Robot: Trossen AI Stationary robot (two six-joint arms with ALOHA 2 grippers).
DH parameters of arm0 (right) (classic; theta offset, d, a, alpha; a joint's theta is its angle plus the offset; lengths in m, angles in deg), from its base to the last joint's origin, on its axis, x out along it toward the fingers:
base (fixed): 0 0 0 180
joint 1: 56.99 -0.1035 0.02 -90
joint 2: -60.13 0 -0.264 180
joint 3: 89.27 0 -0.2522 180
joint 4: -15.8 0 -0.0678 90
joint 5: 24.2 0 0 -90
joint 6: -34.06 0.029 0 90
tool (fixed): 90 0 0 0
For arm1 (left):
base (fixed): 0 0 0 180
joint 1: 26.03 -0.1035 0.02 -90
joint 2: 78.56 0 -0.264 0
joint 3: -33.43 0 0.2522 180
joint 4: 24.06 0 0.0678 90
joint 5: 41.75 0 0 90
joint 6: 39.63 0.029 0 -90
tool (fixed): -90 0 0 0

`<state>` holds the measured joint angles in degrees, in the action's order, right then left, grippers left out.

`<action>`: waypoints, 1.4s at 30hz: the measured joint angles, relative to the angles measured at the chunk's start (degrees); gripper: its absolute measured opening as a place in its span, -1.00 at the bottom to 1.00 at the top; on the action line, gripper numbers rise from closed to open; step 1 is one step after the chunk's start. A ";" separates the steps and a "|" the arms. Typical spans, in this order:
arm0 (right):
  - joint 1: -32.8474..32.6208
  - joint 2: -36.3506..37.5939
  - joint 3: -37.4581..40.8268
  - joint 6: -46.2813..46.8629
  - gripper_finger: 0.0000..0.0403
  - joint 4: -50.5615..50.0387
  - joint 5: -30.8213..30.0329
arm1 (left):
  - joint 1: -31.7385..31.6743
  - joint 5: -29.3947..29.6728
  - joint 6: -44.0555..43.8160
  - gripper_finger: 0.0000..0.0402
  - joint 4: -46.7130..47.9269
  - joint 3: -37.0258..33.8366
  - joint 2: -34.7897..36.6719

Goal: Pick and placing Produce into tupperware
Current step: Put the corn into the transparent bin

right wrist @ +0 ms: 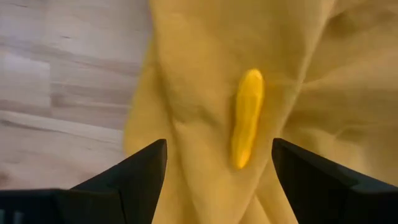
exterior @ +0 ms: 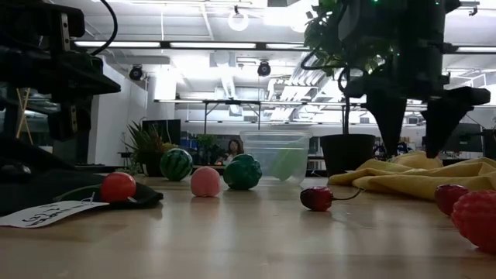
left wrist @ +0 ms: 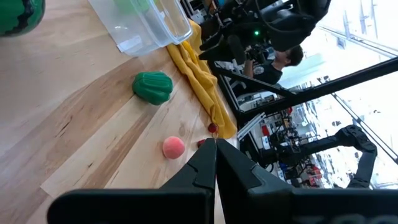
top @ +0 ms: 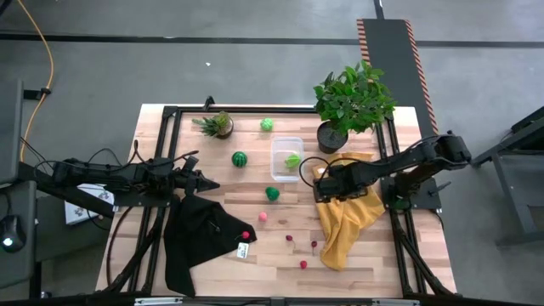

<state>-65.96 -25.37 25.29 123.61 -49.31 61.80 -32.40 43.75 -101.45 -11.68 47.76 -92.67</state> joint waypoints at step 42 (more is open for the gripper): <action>2.65 0.00 5.03 -0.05 -0.08 2.86 1.46 | 0.02 0.00 0.00 -1.00 0.00 0.00 0.00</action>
<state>-63.32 -25.37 30.32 123.56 -46.45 63.26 -32.38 43.75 -101.45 -11.68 47.77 -92.67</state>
